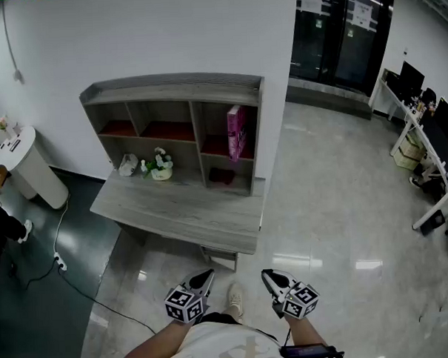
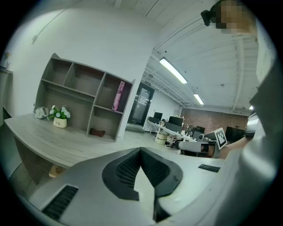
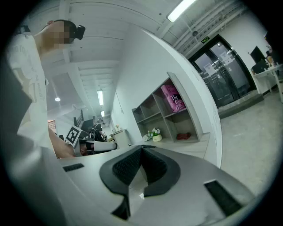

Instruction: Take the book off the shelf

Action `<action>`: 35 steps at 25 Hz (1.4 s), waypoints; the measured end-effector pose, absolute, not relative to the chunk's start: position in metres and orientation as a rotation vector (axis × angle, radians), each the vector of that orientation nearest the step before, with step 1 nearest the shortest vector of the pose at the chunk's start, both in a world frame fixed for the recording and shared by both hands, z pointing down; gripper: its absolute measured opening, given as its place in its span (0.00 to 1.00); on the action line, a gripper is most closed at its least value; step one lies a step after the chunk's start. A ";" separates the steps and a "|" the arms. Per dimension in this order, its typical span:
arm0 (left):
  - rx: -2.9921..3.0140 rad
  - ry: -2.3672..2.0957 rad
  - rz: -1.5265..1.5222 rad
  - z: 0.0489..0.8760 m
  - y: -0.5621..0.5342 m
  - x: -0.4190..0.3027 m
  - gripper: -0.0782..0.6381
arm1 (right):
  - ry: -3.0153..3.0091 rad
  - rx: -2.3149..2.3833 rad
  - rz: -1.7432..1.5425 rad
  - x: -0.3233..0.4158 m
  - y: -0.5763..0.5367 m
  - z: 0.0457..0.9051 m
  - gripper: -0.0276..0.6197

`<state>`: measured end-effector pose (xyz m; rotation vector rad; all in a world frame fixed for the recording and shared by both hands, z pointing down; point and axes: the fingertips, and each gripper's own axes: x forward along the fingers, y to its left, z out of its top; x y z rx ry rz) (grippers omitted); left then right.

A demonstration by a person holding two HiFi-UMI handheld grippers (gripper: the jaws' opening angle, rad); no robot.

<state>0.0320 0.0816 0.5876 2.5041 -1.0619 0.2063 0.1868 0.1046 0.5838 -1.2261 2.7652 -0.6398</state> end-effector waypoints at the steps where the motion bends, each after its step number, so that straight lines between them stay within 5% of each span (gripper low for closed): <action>1: 2.506 -1.059 0.209 0.587 0.082 0.033 0.11 | 2.765 -1.230 -0.630 0.188 0.104 0.582 0.05; 35: 2.468 -1.199 0.113 0.574 0.038 -0.014 0.11 | 2.844 -1.188 -0.620 0.155 0.053 0.590 0.05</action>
